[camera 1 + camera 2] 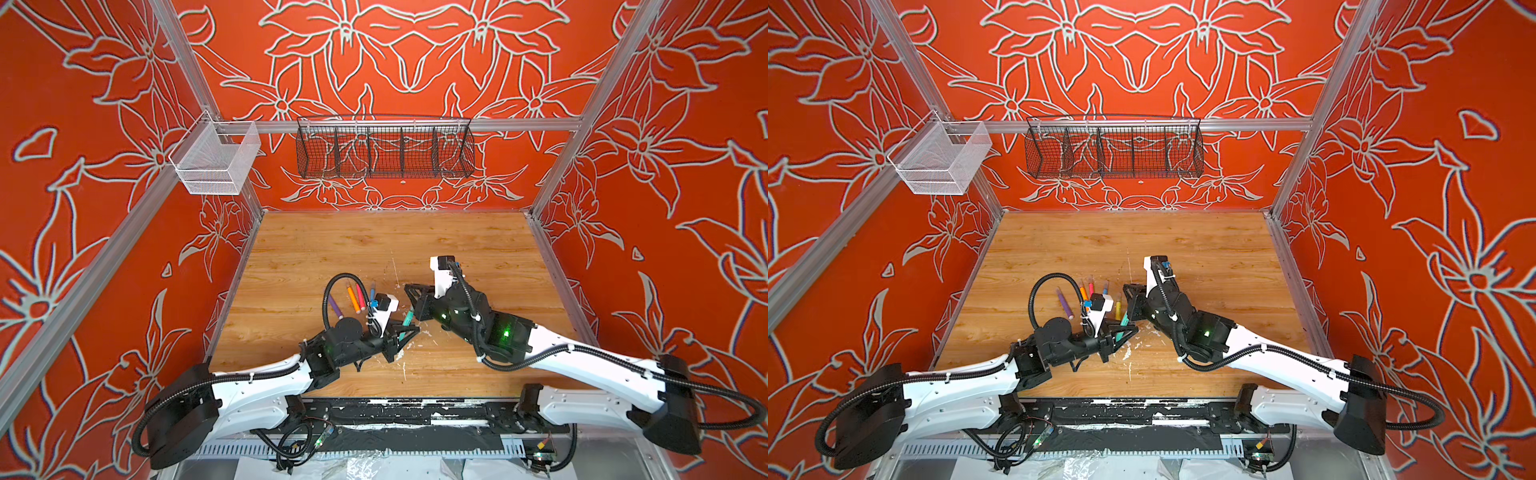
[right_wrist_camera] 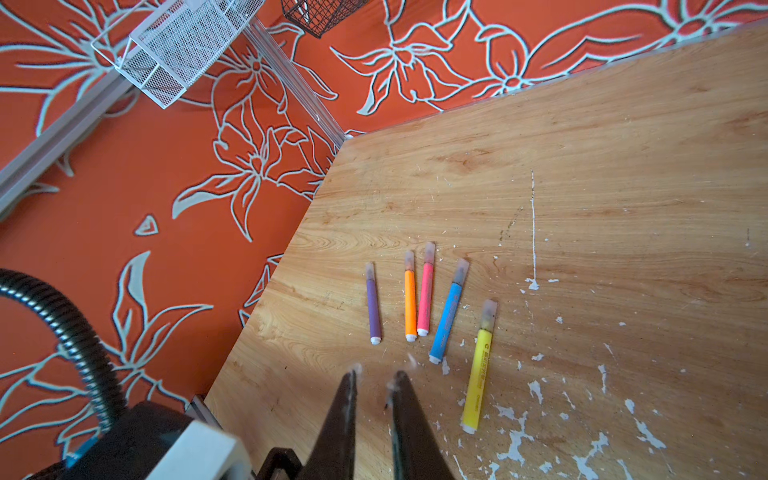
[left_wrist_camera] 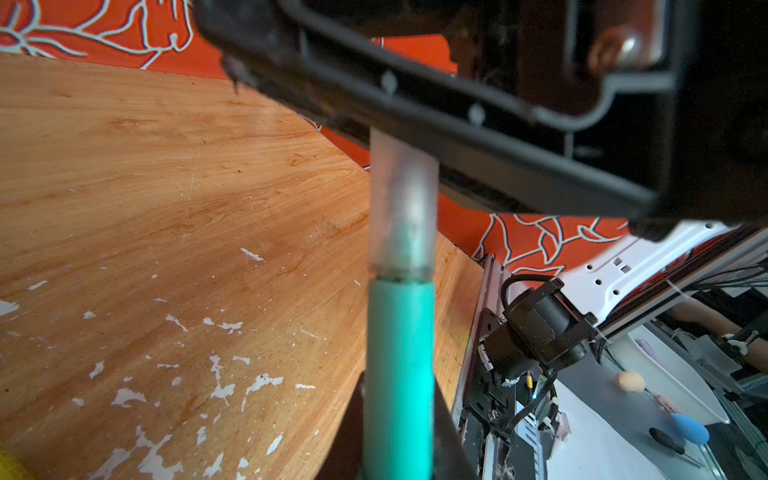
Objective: Insert the pens into the pen caps
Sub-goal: 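Press the clear cap down onto the green marker with the right gripper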
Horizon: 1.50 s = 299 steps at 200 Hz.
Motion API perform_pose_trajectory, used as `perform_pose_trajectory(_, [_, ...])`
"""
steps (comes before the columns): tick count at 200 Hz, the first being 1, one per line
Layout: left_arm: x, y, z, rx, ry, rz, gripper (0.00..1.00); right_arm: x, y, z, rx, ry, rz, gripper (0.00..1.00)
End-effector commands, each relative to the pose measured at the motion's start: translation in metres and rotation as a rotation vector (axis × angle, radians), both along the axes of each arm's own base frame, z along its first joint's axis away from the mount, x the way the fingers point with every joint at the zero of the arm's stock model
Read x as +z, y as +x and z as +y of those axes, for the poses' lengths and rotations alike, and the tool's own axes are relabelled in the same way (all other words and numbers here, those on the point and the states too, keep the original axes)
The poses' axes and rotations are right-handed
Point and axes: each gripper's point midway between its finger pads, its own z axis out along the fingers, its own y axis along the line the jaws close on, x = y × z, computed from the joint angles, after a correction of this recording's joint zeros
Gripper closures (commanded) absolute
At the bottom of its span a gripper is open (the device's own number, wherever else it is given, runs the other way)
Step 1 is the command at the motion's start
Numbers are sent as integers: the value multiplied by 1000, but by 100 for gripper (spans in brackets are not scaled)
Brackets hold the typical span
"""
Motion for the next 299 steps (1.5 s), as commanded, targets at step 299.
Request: perform_pose_trajectory(299, [155,161,98,660,-212,-257,100,-63,-80,53,290,92,146,100])
